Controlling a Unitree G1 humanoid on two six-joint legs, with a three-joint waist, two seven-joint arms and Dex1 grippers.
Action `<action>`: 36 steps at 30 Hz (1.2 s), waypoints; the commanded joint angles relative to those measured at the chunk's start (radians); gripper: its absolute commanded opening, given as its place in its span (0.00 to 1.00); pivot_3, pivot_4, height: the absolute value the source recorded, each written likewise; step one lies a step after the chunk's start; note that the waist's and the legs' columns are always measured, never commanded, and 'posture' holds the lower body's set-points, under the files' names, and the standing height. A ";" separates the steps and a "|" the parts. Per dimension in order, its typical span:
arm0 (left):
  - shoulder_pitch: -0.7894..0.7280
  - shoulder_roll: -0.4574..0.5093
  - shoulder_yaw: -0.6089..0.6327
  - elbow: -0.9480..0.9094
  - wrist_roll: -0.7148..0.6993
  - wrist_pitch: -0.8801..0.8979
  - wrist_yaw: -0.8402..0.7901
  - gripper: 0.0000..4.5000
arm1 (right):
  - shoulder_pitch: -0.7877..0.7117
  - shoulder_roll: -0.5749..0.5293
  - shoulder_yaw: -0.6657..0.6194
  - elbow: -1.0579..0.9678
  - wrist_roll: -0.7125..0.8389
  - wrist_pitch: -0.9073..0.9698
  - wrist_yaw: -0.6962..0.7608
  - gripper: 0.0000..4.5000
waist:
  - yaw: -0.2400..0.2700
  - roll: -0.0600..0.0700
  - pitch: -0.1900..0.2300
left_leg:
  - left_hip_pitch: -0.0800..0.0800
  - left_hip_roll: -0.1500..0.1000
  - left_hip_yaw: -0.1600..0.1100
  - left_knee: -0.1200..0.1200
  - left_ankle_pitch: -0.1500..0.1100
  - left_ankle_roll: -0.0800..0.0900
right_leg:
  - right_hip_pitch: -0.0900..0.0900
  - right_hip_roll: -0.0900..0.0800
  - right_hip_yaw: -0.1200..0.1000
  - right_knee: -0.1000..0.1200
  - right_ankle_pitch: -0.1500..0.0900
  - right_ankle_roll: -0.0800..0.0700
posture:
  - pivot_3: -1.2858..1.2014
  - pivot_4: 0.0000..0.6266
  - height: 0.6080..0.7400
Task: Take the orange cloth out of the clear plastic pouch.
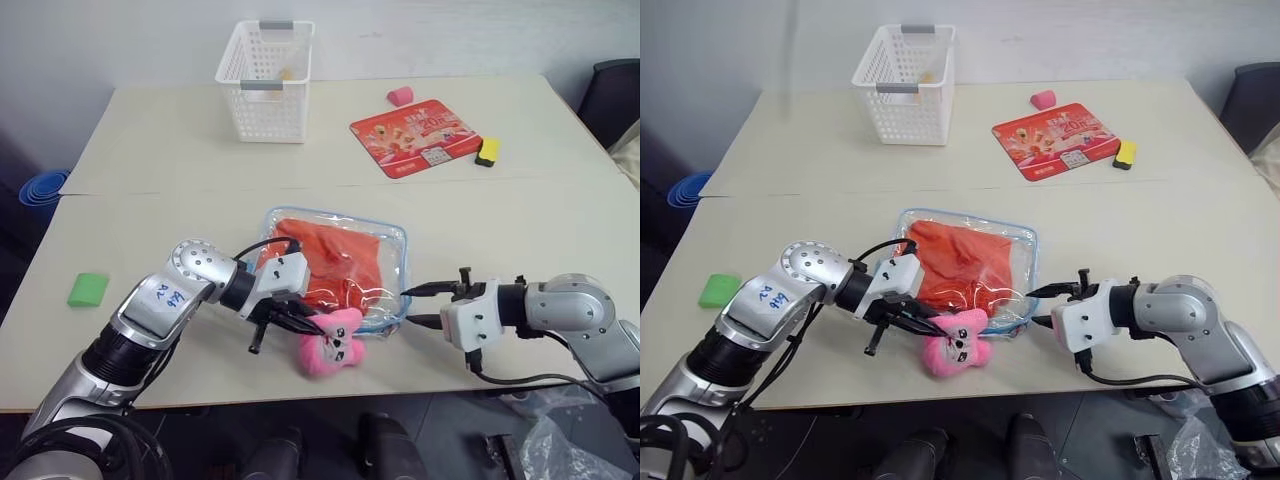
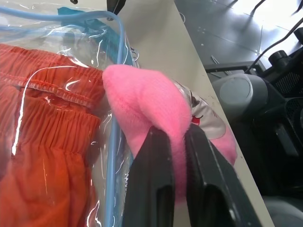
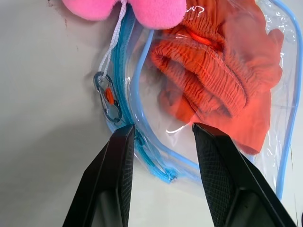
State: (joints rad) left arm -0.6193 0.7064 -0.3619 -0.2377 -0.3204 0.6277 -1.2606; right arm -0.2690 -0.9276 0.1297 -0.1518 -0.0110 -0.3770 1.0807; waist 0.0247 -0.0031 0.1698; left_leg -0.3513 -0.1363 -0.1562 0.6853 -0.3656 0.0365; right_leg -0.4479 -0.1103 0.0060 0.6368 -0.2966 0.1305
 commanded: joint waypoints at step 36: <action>0.234 0.425 0.404 0.524 0.094 -0.310 0.066 0.00 | -0.013 -0.067 -0.030 0.143 0.012 -0.217 0.012 0.00 | -0.008 0.001 0.000 | 0.001 0.000 0.001 -0.001 0.000 0.000 | -0.001 0.002 -0.001 0.000 0.000 0.000 | 0.52 0.24 1.00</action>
State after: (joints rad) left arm -0.3827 1.0917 -0.0058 0.2213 -0.2680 0.3379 -1.2120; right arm -0.2698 -0.9721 0.1289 -0.0162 -0.0095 -0.5658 1.0942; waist 0.0169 -0.0025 0.1699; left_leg -0.3503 -0.1357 -0.1552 0.6836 -0.3658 0.0360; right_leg -0.4494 -0.1083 0.0049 0.6377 -0.2968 0.1301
